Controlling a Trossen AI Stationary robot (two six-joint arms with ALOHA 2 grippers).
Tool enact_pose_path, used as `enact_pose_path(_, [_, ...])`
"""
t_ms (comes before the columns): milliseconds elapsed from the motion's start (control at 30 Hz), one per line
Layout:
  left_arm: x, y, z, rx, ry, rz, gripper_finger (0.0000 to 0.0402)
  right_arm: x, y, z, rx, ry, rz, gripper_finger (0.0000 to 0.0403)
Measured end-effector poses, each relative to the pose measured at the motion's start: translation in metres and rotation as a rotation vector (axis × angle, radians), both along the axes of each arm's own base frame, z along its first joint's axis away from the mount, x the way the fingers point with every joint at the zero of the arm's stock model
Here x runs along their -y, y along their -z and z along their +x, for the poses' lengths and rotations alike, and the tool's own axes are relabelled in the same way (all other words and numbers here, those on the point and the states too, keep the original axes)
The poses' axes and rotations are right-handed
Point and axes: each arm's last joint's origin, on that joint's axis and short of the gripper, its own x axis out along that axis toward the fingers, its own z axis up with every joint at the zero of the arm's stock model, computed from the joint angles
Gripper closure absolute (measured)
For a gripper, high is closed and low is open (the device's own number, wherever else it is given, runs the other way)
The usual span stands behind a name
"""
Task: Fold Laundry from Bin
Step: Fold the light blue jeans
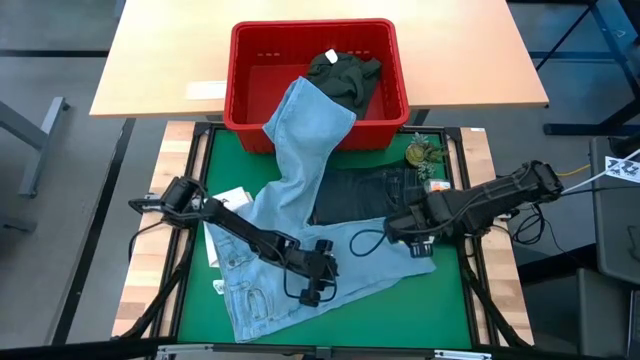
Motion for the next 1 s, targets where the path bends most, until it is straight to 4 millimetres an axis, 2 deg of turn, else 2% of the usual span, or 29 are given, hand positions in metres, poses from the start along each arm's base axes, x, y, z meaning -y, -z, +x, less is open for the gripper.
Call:
enact_pose_path(500, [0.003, 0.024, -0.003, -0.1, 0.007, 0.036, 0.0271, 0.0, 0.047, -0.01, -0.095, -0.075, -0.007, 0.0226])
enact_pose_path(633, [0.003, 0.026, -0.005, -0.128, 0.012, 0.047, 0.0271, 0.001, 0.049, -0.011, -0.101, -0.084, -0.03, 0.0272])
enact_pose_path(800, [0.005, 0.027, -0.007, -0.143, 0.02, 0.052, 0.0271, 0.005, 0.048, -0.011, -0.1, -0.081, -0.1, 0.0379])
enact_pose_path(867, [0.005, 0.028, -0.008, -0.153, 0.021, 0.056, 0.0271, 0.009, 0.048, -0.011, -0.1, -0.063, -0.107, 0.0389])
enact_pose_path(1000, [0.006, 0.029, -0.01, -0.175, 0.037, 0.05, 0.0271, 0.019, 0.048, -0.011, -0.101, -0.017, -0.124, 0.0365])
